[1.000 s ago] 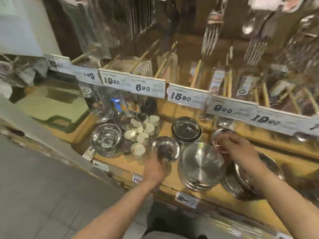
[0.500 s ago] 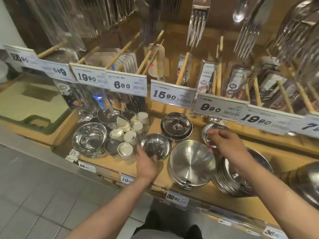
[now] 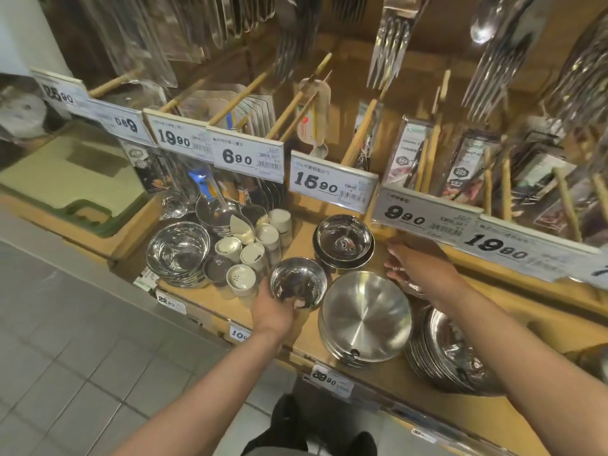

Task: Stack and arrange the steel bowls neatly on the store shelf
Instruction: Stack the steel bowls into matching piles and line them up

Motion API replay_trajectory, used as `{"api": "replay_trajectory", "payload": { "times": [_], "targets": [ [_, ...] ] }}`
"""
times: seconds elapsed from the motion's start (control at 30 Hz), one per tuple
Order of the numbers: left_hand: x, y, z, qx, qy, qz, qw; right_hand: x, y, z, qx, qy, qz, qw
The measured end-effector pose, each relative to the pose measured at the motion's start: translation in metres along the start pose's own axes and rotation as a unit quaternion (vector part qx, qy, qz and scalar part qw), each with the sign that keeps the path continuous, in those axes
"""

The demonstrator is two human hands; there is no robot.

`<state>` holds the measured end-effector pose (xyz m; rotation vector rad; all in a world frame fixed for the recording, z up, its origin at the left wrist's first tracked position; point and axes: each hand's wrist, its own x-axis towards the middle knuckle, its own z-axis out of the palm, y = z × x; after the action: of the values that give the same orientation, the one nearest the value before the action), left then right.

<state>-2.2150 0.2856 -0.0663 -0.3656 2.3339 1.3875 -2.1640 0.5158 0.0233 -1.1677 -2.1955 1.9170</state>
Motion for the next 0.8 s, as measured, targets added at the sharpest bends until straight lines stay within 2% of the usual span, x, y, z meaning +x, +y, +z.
{"api": "replay_trajectory", "payload": {
  "times": [0.17,0.37,0.5,0.7,0.8],
  "targets": [
    [-0.007,-0.011,-0.014,-0.063,0.000,-0.038,0.997,0.023,-0.004,0.012,-0.074,-0.017,-0.025,0.997],
    [-0.016,-0.016,-0.023,-0.137,-0.009,-0.066,0.988,0.053,0.008,0.022,-0.158,-0.022,0.030,0.987],
    [-0.015,-0.012,-0.027,-0.138,-0.024,-0.067,0.988,0.062,0.013,0.030,-0.196,-0.028,0.066,0.978],
    [-0.011,-0.005,-0.032,-0.122,-0.029,-0.047,0.991,0.060,0.003,0.039,-0.160,-0.011,0.048,0.986],
    [-0.006,-0.002,-0.033,-0.115,-0.031,-0.046,0.992,0.044,-0.013,0.042,-0.106,-0.081,0.081,0.988]
  ]
}}
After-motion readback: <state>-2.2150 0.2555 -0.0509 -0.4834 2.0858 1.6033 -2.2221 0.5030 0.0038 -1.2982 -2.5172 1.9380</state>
